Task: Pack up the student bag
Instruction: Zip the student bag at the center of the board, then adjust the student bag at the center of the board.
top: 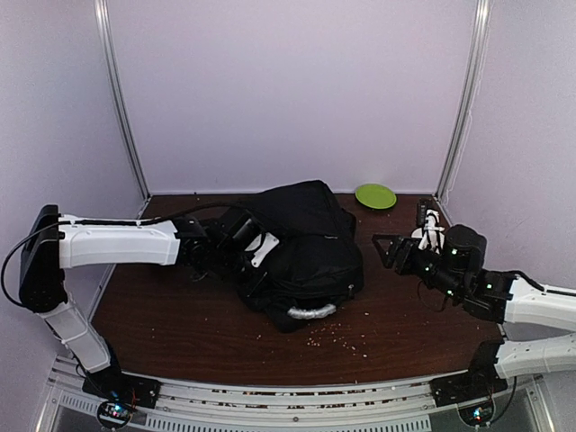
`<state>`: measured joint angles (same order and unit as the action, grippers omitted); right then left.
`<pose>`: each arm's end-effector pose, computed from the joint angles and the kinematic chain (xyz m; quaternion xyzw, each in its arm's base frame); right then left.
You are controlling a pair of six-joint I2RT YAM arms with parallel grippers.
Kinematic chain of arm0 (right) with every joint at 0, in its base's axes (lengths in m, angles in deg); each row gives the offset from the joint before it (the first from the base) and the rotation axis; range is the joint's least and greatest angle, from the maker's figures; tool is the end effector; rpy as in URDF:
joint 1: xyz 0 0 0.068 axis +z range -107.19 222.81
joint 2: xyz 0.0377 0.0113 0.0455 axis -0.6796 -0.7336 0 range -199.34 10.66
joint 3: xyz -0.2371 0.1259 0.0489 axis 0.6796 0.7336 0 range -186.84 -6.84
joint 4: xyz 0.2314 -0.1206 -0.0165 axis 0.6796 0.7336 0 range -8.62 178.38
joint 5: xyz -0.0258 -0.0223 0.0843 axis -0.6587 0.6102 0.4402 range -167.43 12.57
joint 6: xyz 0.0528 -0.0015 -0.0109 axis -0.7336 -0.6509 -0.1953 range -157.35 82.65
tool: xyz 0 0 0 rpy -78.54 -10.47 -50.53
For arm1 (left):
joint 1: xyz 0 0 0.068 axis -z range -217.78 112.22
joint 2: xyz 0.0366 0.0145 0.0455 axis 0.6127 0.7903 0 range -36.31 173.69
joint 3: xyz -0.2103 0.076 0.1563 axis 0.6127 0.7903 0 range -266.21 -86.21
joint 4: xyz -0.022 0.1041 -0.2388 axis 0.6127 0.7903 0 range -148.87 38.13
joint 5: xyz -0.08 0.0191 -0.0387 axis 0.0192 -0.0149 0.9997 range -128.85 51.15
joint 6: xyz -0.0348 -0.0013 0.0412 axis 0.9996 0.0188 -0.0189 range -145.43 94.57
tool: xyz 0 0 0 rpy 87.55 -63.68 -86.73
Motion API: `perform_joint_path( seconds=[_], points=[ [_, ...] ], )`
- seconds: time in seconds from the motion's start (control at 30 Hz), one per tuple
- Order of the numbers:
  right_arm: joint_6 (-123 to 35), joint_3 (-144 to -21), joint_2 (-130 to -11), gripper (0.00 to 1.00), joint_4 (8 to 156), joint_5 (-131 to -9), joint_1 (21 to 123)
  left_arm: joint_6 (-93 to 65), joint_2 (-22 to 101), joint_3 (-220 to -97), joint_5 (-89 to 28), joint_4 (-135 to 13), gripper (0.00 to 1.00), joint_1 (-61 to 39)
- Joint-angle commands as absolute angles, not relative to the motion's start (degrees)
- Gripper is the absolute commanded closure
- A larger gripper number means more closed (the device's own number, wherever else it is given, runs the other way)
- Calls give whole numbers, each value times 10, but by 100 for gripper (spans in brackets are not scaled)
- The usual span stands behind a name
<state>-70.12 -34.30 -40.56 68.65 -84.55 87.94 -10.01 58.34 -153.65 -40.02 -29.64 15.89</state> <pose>0.1515 0.1461 0.2546 -0.0437 0.7701 0.3617 0.5236 0.2062 -0.2794 0.2266 0.3110 0.9055 -0.1556 0.2433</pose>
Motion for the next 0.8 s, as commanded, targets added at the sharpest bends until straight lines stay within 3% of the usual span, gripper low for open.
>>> perform_joint_path(
  seconds=[0.0, 0.13, 0.27, 0.4, 0.53, 0.6, 0.77],
  points=[
    [-815, -349, -473, 33, 674, -854, 872, -49, 557, -1486, -556, -288, 100, 133],
    [-867, -348, -547, 40, 584, -812, 893, -30, 536, -1448, -580, -314, 100, 93],
    [-866, -373, -583, 40, 585, -848, 943, -15, 499, -1439, -570, -341, 99, 58],
    [-836, -360, -551, 39, 607, -895, 972, -22, 448, -1447, -559, -325, 58, 58],
    [-808, -328, -522, 39, 613, -896, 981, -25, 355, -1437, -499, -312, 28, 67],
    [-805, -309, -516, 39, 607, -892, 985, -22, 316, -1427, -467, -321, 4, 86],
    [-828, -278, -524, 38, 546, -885, 987, 72, 267, -1375, -459, -389, 2, 133]
  ],
)
